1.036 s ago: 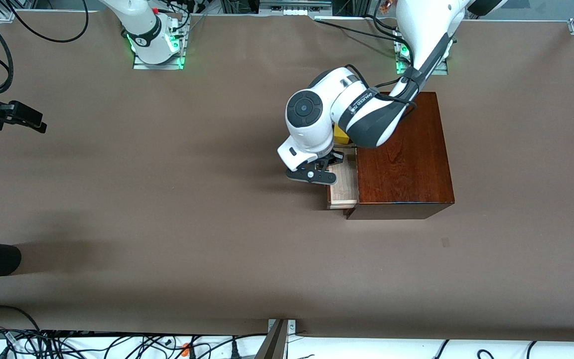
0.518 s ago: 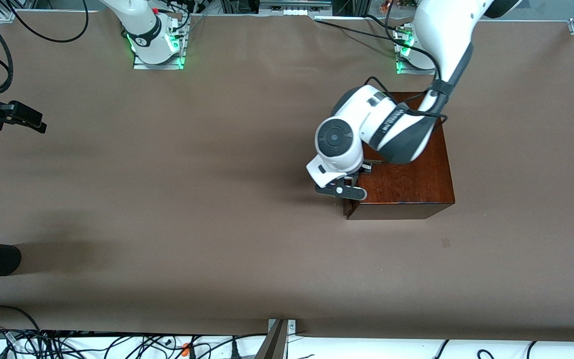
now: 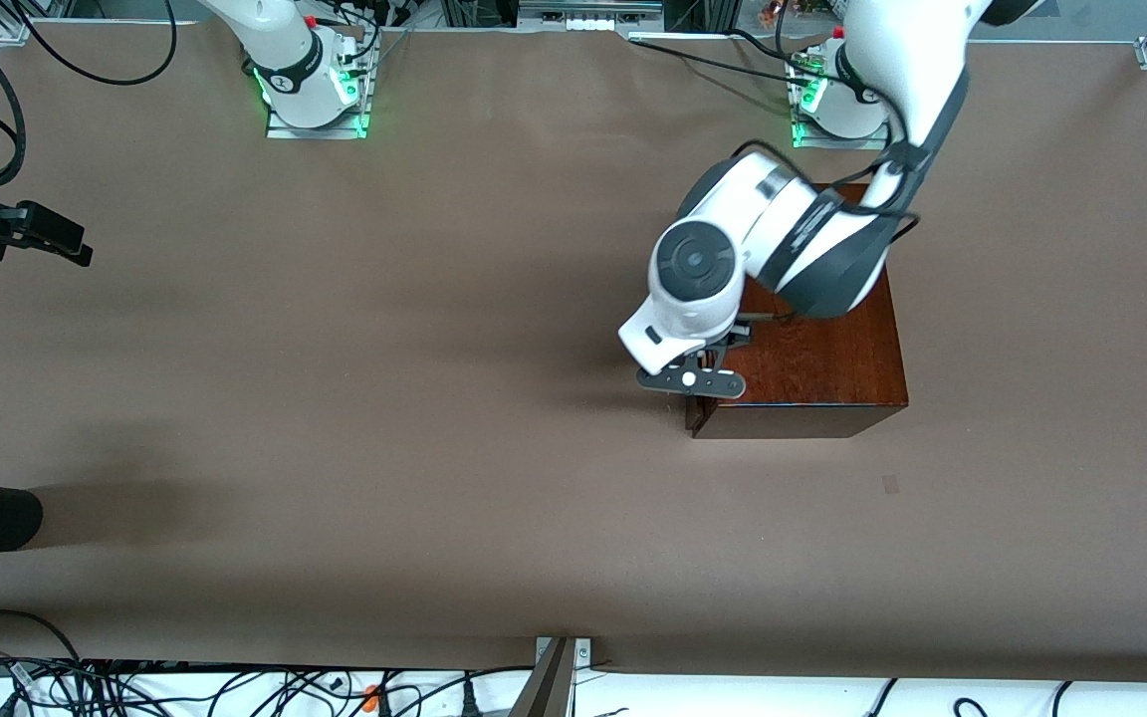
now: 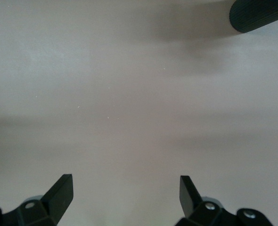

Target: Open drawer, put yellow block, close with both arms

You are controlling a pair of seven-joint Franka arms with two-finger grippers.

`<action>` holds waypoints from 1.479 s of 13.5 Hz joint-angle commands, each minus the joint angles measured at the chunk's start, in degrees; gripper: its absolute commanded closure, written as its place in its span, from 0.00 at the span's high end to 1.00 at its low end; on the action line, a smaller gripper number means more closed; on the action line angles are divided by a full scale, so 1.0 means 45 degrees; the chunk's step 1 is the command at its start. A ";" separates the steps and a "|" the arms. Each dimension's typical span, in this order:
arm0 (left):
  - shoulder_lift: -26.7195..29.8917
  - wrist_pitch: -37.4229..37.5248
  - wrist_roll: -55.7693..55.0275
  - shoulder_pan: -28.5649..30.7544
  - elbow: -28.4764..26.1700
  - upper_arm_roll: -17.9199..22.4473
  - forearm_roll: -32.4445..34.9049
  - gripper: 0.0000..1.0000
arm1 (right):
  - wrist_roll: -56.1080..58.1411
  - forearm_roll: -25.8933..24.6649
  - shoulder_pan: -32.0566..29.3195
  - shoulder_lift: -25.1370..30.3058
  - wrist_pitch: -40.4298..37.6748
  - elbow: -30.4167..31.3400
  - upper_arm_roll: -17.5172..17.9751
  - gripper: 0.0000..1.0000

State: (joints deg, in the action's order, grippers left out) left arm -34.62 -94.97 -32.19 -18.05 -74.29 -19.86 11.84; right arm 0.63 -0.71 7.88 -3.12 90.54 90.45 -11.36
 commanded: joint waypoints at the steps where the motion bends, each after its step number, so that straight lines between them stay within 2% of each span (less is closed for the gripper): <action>1: 0.1694 0.0906 0.0063 0.0298 -0.0327 0.0176 -0.0714 1.00 | -0.0063 0.0215 -0.0092 0.0108 -0.0062 -0.0120 0.0043 1.00; 5: 0.2964 0.1708 0.0355 0.1779 -0.0405 0.0176 -0.1357 1.00 | -0.0044 0.0215 -0.0092 0.0108 -0.0062 -0.0120 0.0043 1.00; 8: 0.3883 0.2021 0.2711 0.3593 -0.0736 0.0176 -0.1829 1.00 | -0.0063 0.0196 -0.0092 0.0108 -0.0062 -0.0120 0.0043 1.00; 13: 0.5485 0.1963 0.5762 0.6330 -0.2122 0.0195 -0.1966 1.00 | -0.0043 0.0196 -0.0092 0.0108 -0.0062 -0.0120 0.0043 1.00; 15: 0.6089 0.1440 0.5961 0.6801 -0.3075 0.0195 -0.1947 1.00 | -0.0043 0.0196 -0.0092 0.0108 -0.0062 -0.0120 0.0043 1.00; 17: 0.6987 0.0443 0.6020 0.7076 -0.4559 0.0195 -0.1966 1.00 | -0.0043 0.0196 -0.0092 0.0108 -0.0062 -0.0120 0.0043 1.00; 20: 0.6932 0.0400 0.5884 0.7057 -0.4390 0.0195 -0.2160 1.00 | -0.0043 0.0196 -0.0092 0.0108 -0.0062 -0.0120 0.0043 1.00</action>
State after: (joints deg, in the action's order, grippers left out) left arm -6.04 -91.61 -6.47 12.79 -91.44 -18.69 4.12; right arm 0.63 -0.70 7.88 -3.12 90.55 90.29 -11.37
